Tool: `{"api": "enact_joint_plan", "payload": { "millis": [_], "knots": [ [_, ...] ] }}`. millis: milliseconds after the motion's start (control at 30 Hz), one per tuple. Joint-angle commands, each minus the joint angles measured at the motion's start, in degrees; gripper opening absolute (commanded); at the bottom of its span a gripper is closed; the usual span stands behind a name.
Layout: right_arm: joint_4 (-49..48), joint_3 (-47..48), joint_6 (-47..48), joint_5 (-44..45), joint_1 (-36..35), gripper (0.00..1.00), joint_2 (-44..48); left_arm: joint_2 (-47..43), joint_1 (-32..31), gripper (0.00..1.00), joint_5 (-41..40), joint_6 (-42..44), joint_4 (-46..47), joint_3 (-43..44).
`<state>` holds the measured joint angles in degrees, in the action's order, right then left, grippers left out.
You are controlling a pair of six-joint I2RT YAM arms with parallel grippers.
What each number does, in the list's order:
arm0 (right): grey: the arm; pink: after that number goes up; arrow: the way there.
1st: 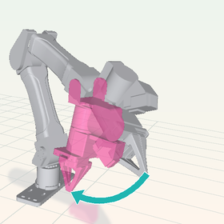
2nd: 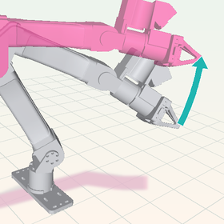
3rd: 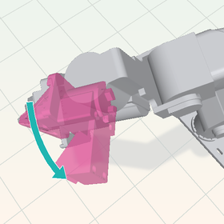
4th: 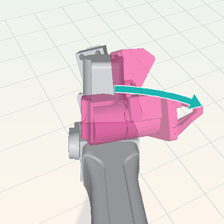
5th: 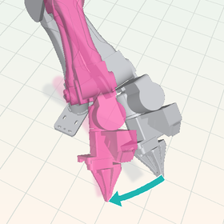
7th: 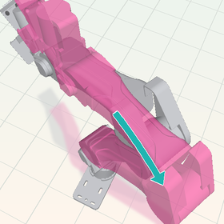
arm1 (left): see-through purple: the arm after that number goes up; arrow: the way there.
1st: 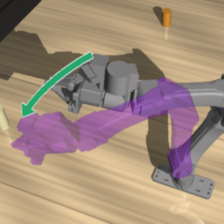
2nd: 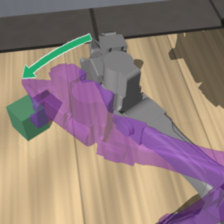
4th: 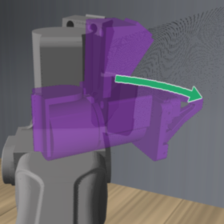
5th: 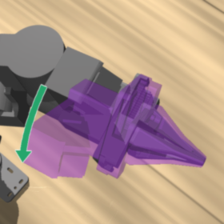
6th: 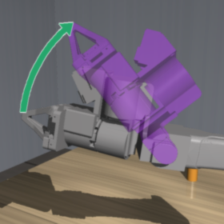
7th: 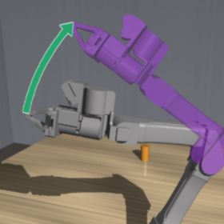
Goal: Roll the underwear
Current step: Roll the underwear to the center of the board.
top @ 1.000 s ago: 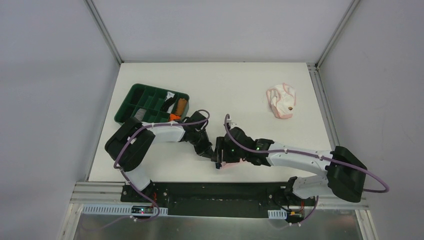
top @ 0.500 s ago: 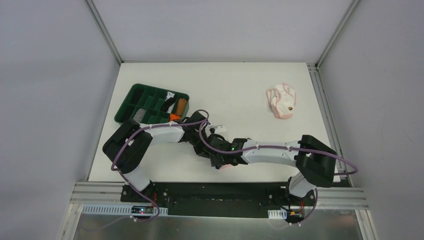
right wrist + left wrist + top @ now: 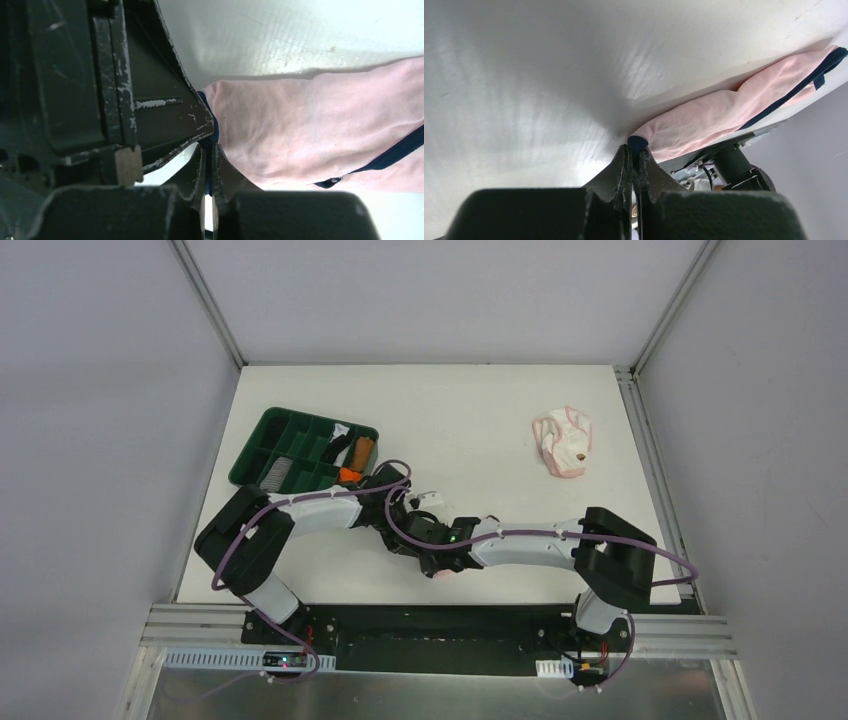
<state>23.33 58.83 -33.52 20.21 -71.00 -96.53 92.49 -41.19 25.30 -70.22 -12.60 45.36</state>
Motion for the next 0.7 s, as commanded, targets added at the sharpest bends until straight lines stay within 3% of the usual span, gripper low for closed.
{"api": "enact_joint_plan", "payload": {
  "millis": [0, 400, 667],
  "knots": [
    [-4.68, 0.11, 4.04, -3.37, 0.38, 0.0, 0.79, -6.5, -0.38, 0.0, -2.1, -1.05, -3.33, -2.04],
    [-13.35, 1.86, 11.87, -13.87, 1.03, 0.0, -1.68, -17.86, 1.2, 0.0, -8.25, -5.68, -7.21, -8.39],
    [-22.53, -6.64, 3.6, -23.19, 5.07, 0.0, 1.9, -22.28, 2.14, 0.27, -9.97, -5.81, -9.3, -7.36]
  ]
}}
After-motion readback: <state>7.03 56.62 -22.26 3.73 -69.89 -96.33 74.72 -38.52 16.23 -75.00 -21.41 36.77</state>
